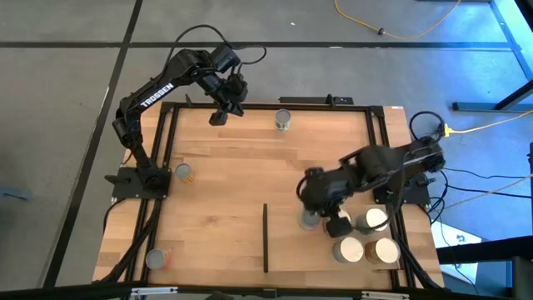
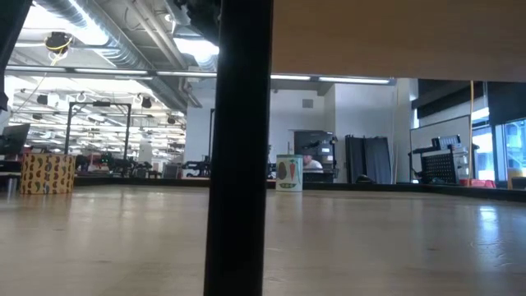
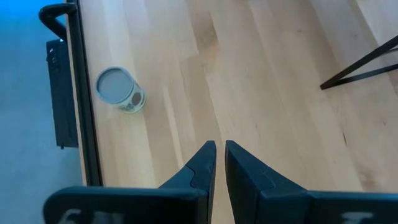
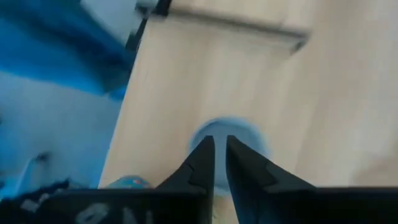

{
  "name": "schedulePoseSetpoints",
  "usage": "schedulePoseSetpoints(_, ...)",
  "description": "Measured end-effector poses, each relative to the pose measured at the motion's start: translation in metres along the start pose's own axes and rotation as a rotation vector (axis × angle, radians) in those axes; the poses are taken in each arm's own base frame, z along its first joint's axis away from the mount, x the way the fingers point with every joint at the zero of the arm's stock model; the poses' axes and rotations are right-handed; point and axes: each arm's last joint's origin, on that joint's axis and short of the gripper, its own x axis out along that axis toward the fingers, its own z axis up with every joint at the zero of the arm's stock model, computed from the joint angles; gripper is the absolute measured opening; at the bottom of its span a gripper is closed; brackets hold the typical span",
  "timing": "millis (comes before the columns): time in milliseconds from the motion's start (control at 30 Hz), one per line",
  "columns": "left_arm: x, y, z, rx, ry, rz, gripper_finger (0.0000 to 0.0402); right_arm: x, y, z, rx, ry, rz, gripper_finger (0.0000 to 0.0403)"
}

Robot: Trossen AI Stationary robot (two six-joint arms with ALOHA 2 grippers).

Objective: Pick and place cans onto a shelf
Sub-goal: Put the canned mixed vegetables on the shelf

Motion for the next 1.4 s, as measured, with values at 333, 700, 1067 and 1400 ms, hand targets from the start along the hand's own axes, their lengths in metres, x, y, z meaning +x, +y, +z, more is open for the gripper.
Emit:
schedulePoseSetpoints(333,0.0,0.007,0.012,0.259,-0.089,0.095,0.0027,-0.074,-0.017,-0.006,0.189,-0.171,-0.309,0.0041)
schedulePoseSetpoints(700,0.024,0.028,0.023,0.223,-0.067,0.249,0.0007,-0.143,-0.032,-0.046,0.244,-0.348,-0.443,0.0041)
schedulePoseSetpoints(1067,0.085,0.057,0.016,0.232,0.095,0.267,0.0054,-0.177,-0.053,-0.073,0.327,-0.422,-0.55,0.0041)
schedulePoseSetpoints(1400,0.133,0.08,-0.002,0.531,0.212,0.166,0.0054,-0.185,-0.081,-0.079,0.495,-0.422,-0.754,0.0042)
